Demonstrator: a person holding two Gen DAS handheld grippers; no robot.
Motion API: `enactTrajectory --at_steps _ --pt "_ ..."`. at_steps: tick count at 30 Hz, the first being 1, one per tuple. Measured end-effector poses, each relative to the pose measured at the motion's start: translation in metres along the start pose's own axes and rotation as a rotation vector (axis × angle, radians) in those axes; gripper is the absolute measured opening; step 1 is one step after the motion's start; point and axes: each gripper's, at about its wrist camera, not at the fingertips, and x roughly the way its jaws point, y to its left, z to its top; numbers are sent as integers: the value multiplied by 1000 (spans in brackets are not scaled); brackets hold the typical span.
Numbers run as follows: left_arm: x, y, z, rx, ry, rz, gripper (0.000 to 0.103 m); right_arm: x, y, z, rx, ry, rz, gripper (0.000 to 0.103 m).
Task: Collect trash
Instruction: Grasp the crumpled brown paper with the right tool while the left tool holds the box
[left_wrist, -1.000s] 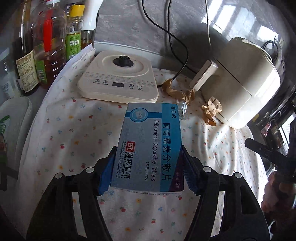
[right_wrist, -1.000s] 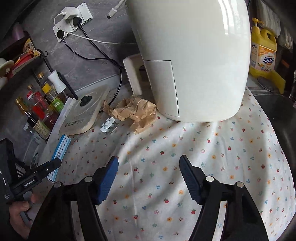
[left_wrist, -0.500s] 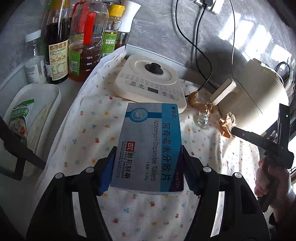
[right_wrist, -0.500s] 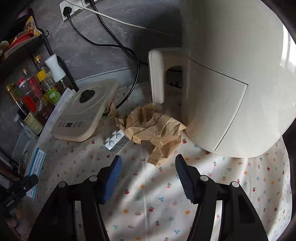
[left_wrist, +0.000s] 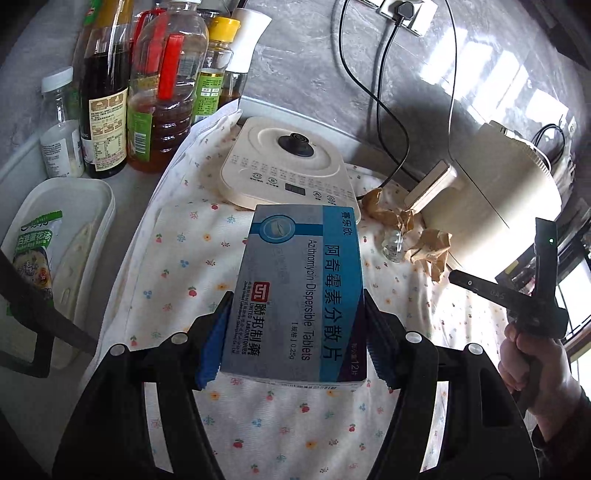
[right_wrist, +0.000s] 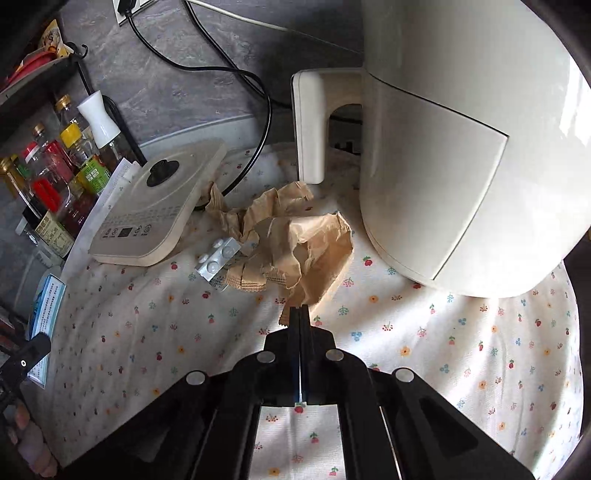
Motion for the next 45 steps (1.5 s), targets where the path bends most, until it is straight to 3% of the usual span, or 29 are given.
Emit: enactTrajectory --at_steps 11,18,20,21,22,25,30,31,32,33,38,45 --pt "17 -16 5 108 52 -137 65 -47 1 -35 74 -61 -38 1" --pt "39 -22 11 150 92 -180 65 -39 13 -34 62 -59 -86 3" --pt "40 -21 14 154 88 -178 65 -33 9 -28 96 -69 -98 26" --pt "40 -19 15 155 86 -176 65 -32 7 -25 115 -99 -102 56" --pt "41 -17 16 154 85 -171 65 -28 7 -23 118 -112 -104 60" --pt "46 -12 19 147 90 -155 65 -6 3 -12 129 -76 -90 52" --pt "47 -8 18 150 92 -150 65 30 -7 2 166 -38 -88 53" --pt "47 -8 18 151 93 -151 65 38 -9 3 177 -21 -76 39" --pt "47 -7 18 152 95 -154 65 45 -12 4 185 14 -54 18" --pt "47 -7 18 155 97 -158 65 44 -13 3 190 10 -52 6" --pt "48 -12 20 172 96 -196 65 17 -1 -8 163 -25 -61 6" --pt "58 -39 20 215 115 -281 65 -37 -14 -35 231 -72 -103 6"
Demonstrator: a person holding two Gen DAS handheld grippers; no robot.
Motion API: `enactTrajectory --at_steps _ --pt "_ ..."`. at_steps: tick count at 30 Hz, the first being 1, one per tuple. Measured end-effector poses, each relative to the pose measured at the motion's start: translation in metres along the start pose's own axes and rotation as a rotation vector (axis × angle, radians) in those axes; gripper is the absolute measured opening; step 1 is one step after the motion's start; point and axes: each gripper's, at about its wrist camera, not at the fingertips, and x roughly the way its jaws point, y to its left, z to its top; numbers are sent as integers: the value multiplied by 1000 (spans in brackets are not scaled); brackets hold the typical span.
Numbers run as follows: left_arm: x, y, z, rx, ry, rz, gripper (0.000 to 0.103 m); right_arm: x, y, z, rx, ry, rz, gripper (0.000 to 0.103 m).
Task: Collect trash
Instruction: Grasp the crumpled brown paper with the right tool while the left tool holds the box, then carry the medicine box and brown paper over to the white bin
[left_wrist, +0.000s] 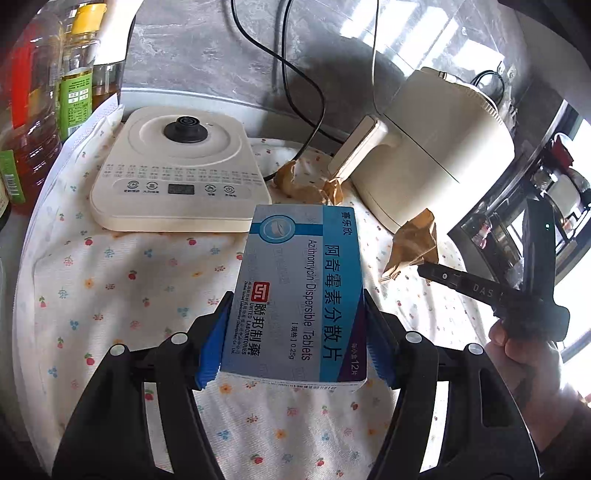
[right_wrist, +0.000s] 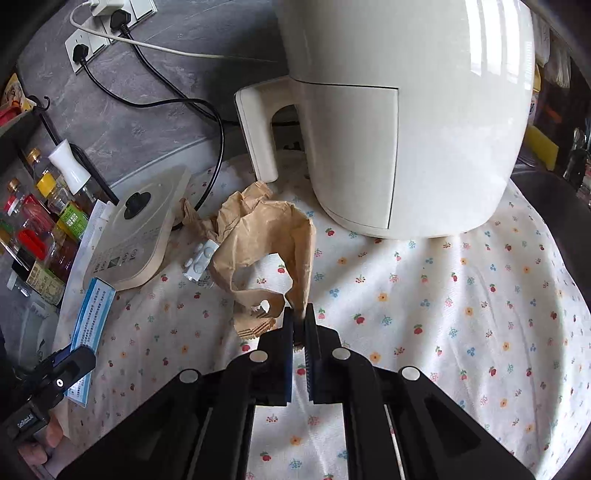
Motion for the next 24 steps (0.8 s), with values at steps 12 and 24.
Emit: enactTrajectory --at_steps 12,24 --pt "43 -103 -2 142 47 -169 65 -103 -105 -60 149 -61 -112 6" --pt "49 -253 -57 309 101 -304 65 -219 -250 -159 449 -172 -238 6"
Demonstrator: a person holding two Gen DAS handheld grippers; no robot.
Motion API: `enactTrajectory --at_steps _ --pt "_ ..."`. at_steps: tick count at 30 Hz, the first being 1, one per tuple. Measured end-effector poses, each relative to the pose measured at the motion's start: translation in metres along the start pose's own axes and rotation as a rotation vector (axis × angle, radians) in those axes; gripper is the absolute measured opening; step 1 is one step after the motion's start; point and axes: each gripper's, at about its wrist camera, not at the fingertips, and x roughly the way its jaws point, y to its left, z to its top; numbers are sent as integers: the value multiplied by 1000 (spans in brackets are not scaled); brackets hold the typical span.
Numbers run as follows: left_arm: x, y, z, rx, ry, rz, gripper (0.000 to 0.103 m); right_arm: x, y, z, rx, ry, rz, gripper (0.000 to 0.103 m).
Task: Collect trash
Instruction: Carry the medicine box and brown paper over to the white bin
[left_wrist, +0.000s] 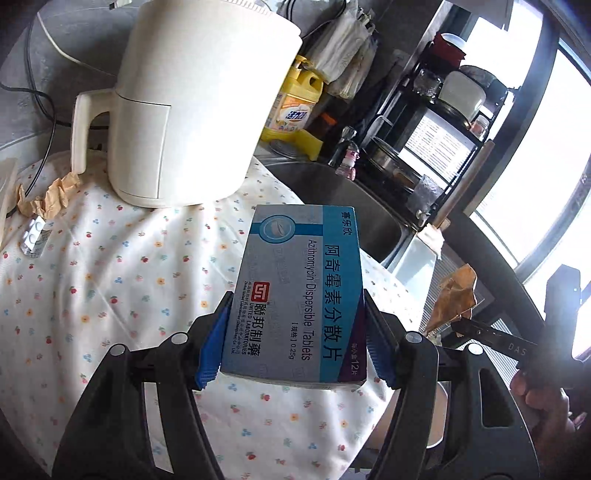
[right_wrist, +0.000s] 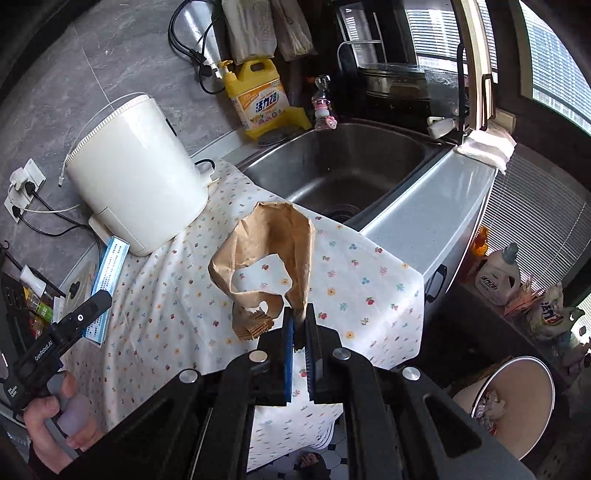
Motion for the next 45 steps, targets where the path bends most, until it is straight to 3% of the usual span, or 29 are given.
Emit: enactTrajectory --at_steps 9,17,26,32,36,38,39,40,45 --pt "44 -116 -33 112 97 -61 65 -51 -130 -27 120 -25 -82 6" --pt "78 -199 -68 176 171 -93 65 -61 -224 -70 193 38 -149 7" --pt "101 -260 -108 196 205 -141 65 -52 -288 -101 225 117 -199 7" --pt "127 -280 -140 181 252 -155 65 -46 -318 -117 233 170 -232 7" --pt "147 -293 -162 190 308 -166 65 -41 -339 -132 253 208 -239 11" --pt "157 -300 -171 203 333 -172 65 -41 -348 -139 267 221 -229 24" --pt "162 -304 -174 208 346 -176 65 -44 -351 -142 266 212 -243 39" --pt "166 -308 -179 215 359 -181 65 -47 -354 -144 267 205 -255 47" --pt "192 -328 -200 237 428 -212 65 -69 -375 -154 315 190 -282 46"
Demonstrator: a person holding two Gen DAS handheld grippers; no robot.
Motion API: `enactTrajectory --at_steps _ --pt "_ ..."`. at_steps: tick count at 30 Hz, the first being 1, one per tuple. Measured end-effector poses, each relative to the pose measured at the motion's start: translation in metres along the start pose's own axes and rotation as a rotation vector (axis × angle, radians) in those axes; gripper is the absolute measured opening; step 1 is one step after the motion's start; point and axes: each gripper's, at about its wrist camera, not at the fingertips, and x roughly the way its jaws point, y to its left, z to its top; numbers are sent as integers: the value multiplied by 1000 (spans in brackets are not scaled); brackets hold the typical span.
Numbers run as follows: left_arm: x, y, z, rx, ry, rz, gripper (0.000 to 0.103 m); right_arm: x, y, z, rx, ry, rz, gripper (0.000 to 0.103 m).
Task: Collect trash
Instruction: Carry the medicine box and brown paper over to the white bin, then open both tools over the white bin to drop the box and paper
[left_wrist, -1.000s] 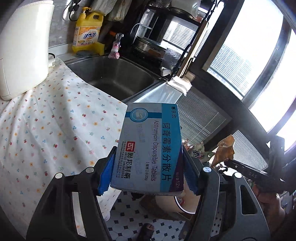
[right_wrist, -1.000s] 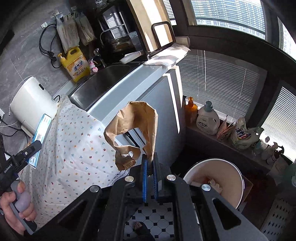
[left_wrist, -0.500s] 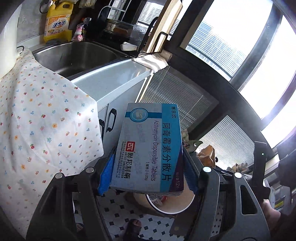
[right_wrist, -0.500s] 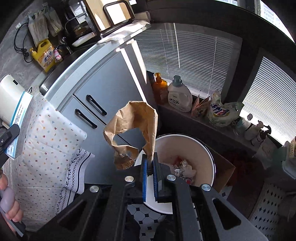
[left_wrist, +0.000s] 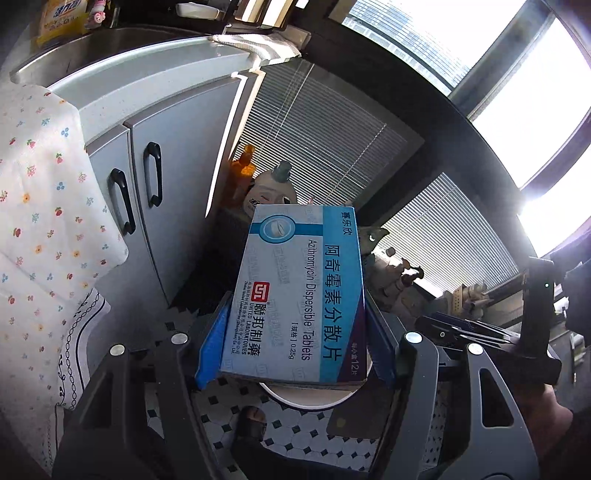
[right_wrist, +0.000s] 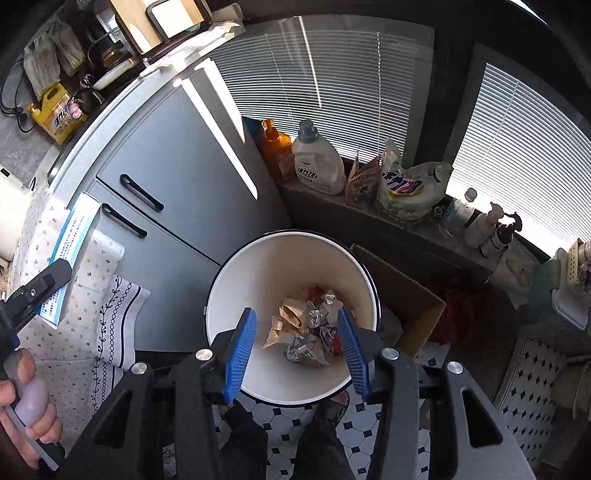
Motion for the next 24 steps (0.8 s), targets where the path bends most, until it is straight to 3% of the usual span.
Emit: enactTrajectory --at_steps 9,11,13,17,24 --pt "51 -42 -6 72 112 -89 67 -30 -45 -11 77 -42 -52 48" --pt "58 -44 -6 55 132 -103 77 -33 -52 -13 90 -47 -57 48" --pt "55 -44 -5 37 117 -109 83 -36 -55 -13 98 -53 -60 48" --pt "38 -32 0 22 82 -87 85 -36 -49 -11 98 -60 -43 50" --pt "-20 11 10 -44 -14 -15 92 -40 0 5 37 -115 37 79"
